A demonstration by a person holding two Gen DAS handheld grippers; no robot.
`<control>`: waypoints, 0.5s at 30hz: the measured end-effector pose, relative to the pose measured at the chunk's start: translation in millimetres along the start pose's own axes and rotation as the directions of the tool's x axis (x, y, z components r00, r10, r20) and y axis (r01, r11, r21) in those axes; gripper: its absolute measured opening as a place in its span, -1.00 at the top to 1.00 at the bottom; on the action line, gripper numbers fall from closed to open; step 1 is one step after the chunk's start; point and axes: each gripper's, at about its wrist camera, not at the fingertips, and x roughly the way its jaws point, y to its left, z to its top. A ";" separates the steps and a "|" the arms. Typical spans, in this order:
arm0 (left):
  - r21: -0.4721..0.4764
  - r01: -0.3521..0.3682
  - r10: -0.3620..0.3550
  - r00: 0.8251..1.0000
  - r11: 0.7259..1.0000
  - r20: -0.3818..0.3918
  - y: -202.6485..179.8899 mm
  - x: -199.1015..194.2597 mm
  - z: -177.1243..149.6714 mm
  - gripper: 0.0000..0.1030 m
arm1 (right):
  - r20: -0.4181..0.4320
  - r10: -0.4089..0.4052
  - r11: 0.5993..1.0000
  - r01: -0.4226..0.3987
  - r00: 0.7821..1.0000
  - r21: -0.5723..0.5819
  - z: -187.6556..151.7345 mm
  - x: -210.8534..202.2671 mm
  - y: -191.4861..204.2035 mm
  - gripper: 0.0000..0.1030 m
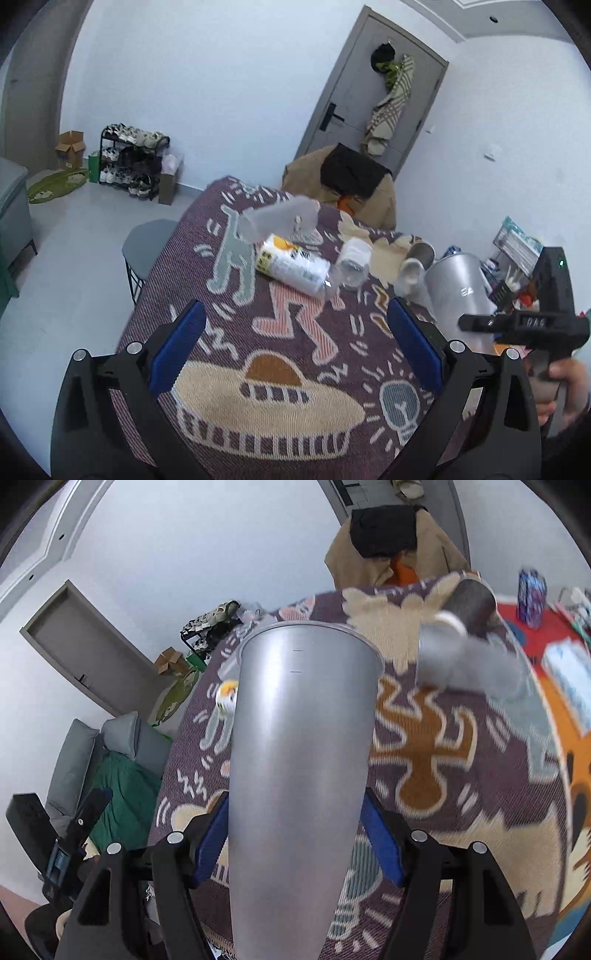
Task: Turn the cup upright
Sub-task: 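Rotate the held frosted cup with the right gripper, rim turning upward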
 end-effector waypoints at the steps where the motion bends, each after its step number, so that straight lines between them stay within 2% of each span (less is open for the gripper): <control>1: 0.001 0.004 -0.004 1.000 1.000 -0.009 -0.3 1.8 -3.4 -0.89 | 0.002 0.005 1.000 -0.005 1.000 0.017 -9.3 4.7 -3.9 -0.32; 7: 0.013 0.028 -0.026 0.996 1.000 -0.084 -4.9 15.7 -22.8 -0.89 | 0.012 0.007 0.996 -0.008 1.000 0.089 -47.1 33.7 -22.9 -0.32; 15: 0.068 0.034 -0.022 0.985 0.997 -0.173 -19.7 35.2 -34.7 -0.89 | 0.057 -0.021 0.988 0.012 0.998 0.154 -72.9 65.2 -32.0 -0.33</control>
